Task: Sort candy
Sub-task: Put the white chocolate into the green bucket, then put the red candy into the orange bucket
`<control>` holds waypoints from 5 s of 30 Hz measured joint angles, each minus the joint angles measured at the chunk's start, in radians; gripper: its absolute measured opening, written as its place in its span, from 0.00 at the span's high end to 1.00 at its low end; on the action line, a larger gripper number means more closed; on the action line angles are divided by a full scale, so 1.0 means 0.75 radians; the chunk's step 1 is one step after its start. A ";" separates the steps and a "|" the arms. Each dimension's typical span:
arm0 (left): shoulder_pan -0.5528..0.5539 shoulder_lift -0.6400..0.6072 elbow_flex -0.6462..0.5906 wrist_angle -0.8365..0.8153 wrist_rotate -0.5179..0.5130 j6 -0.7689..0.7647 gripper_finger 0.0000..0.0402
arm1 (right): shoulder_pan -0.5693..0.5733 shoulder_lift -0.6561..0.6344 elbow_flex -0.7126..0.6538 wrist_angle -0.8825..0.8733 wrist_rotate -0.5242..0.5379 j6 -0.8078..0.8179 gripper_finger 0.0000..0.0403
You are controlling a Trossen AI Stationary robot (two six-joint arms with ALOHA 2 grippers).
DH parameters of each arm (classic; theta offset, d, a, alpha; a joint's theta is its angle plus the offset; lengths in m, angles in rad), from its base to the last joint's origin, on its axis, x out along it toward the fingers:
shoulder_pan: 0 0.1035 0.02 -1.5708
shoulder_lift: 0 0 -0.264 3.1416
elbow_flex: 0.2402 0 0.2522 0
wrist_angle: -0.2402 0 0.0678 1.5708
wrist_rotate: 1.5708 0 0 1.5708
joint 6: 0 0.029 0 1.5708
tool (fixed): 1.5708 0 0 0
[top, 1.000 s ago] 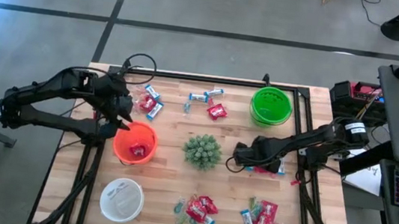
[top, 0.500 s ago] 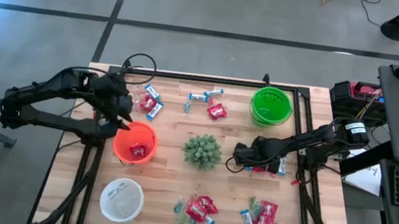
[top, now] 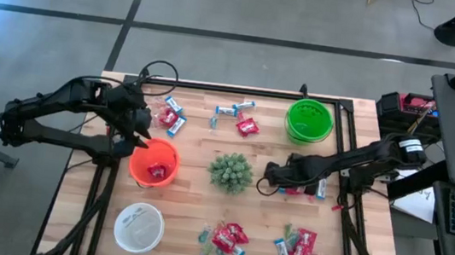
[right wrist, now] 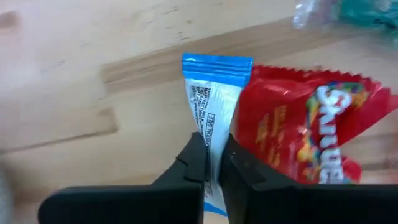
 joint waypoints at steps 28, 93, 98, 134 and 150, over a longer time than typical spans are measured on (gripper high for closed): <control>0.001 0.078 0.001 0.100 -0.070 -0.334 0.65 | -0.382 -0.617 0.228 -0.318 0.492 -0.802 0.97; 0.044 0.359 0.699 -0.250 -0.779 -0.608 0.65 | -1.177 -0.620 0.255 0.463 0.106 -2.031 0.64; 0.079 0.392 0.767 -0.298 -0.790 -0.621 0.63 | -1.211 -0.611 0.255 0.490 0.024 -2.015 0.64; 0.089 0.393 0.810 -0.350 -0.779 -0.226 0.59 | -0.872 -0.602 0.255 0.796 -0.385 -1.735 0.65; 0.088 0.204 0.810 -0.350 -0.628 -0.266 0.59 | -0.432 -0.449 0.255 0.749 -0.146 -1.551 0.65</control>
